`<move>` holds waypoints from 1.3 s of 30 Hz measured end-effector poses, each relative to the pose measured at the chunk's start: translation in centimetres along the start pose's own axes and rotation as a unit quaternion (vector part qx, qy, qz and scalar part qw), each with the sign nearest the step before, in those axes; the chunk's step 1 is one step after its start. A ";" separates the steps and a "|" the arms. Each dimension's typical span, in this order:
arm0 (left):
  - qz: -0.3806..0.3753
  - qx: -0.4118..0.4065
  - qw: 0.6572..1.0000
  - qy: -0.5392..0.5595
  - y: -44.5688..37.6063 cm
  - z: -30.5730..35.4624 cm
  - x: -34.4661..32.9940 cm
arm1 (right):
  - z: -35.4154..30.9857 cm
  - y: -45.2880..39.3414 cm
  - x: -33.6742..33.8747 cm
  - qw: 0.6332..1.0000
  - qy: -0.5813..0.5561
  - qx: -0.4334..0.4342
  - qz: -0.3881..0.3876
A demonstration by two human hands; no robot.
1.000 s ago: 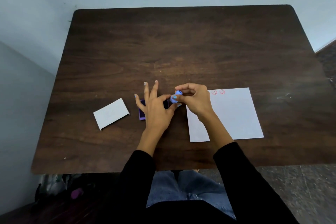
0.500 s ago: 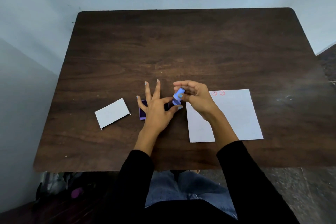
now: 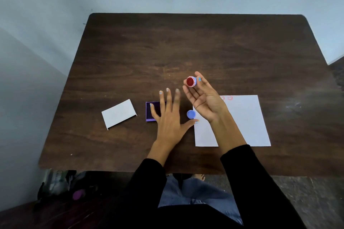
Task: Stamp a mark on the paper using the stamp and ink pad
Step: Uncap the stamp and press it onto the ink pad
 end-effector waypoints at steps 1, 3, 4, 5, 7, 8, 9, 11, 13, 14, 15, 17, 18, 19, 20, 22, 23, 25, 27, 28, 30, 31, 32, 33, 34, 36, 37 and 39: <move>0.017 0.020 0.999 0.020 -0.1 -0.5 0.4 | 0.1 0.0 -0.1 1.000 -0.018 -0.012 -0.003; 0.050 0.066 0.996 0.037 -0.3 -1.7 1.2 | 0.2 0.0 -0.2 0.999 -0.039 -0.035 -0.004; 0.060 0.092 0.993 0.044 -0.3 -2.3 1.6 | 0.3 0.0 -0.3 0.998 -0.047 -0.046 -0.003; 0.066 0.115 0.990 0.054 -0.2 -2.9 2.0 | 0.5 0.0 -0.3 0.997 -0.054 -0.057 -0.001; 0.072 0.139 0.984 0.080 0.1 -3.5 2.4 | 0.9 0.0 -0.5 0.995 -0.067 -0.075 0.004; 0.075 0.140 0.983 0.090 0.3 -3.6 2.5 | 1.2 0.0 -0.5 0.994 -0.074 -0.083 0.005; 0.078 0.137 0.983 0.097 0.5 -3.6 2.5 | 1.4 0.0 -0.6 0.992 -0.083 -0.090 0.004; 0.077 0.127 0.984 0.103 0.8 -3.7 2.5 | 1.8 0.1 -0.6 0.990 -0.095 -0.102 0.002; 0.074 0.118 0.984 0.107 1.1 -3.8 2.5 | 2.0 0.1 -0.6 0.991 -0.083 -0.105 0.002; 0.076 0.113 0.984 0.111 1.2 -3.9 2.4 | 2.2 0.1 -0.7 0.992 -0.070 -0.102 0.003; 0.079 0.108 0.984 0.115 1.3 -4.0 2.3 | 2.3 0.0 -0.7 0.994 -0.056 -0.097 0.005; 0.085 0.110 0.982 0.126 1.4 -4.2 2.3 | 2.7 -0.1 -0.7 0.997 -0.025 -0.075 0.016; 0.088 0.118 0.980 0.133 1.4 -4.2 2.3 | 2.9 -0.1 -0.8 0.998 0.001 -0.055 0.025; 0.092 0.127 0.978 0.138 1.3 -4.1 2.2 | 3.1 -0.2 -0.8 0.998 0.042 -0.025 0.036; 0.095 0.136 0.976 0.144 1.1 -4.0 2.3 | 3.3 -0.3 -0.9 0.994 0.100 0.016 0.050; 0.095 0.146 0.972 0.157 0.7 -3.7 2.3 | 3.8 -0.5 -1.0 0.958 0.248 0.121 0.081; 0.095 0.147 0.971 0.162 0.5 -3.5 2.3 | 4.1 -0.6 -1.0 0.926 0.319 0.179 0.095; 0.092 0.144 0.970 0.171 -0.1 -3.2 2.2 | 4.6 -0.5 -1.1 0.856 0.429 0.273 0.096; 0.087 0.137 0.973 0.167 -0.6 -3.2 2.0 | 5.2 -0.1 -1.3 0.803 0.494 0.324 0.072; 0.086 0.130 0.976 0.150 -0.7 -3.4 1.9 | 5.6 0.0 -1.4 0.783 0.516 0.343 0.057; 0.084 0.115 0.986 0.089 -0.6 -3.8 1.8 | 6.2 0.3 -1.5 0.742 0.552 0.380 0.032; 0.083 0.108 0.989 0.057 -0.6 -4.1 1.7 | 6.5 0.4 -1.6 0.720 0.571 0.394 0.023; 0.081 0.102 0.991 0.033 -0.5 -4.4 1.6 | 6.8 0.4 -1.6 0.698 0.590 0.405 0.016; 0.077 0.098 0.992 0.013 -0.4 -4.6 1.6 | 7.2 0.4 -1.5 0.677 0.609 0.413 0.011; 0.072 0.093 0.993 -0.002 -0.4 -4.8 1.5 | 7.4 0.4 -1.4 0.660 0.624 0.419 0.008; 0.061 0.090 0.994 -0.022 -0.4 -4.9 1.2 | 7.8 0.2 -1.1 0.637 0.644 0.424 0.007; 0.061 0.090 0.994 -0.026 -0.4 -4.8 1.2 | 7.9 0.2 -0.9 0.630 0.649 0.426 0.006; 0.066 0.090 0.993 -0.034 -0.5 -4.7 1.2 | 8.1 0.0 -0.7 0.623 0.654 0.429 0.005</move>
Point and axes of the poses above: each hand's wrist, its own y-axis away from the middle knuckle, its own x-axis out of the back of the hand, z = x × y, the point moved 1 cm from there along -y, towards the middle knuckle, and after that the axes turned 13 degrees about z, right-handed, at the moved point
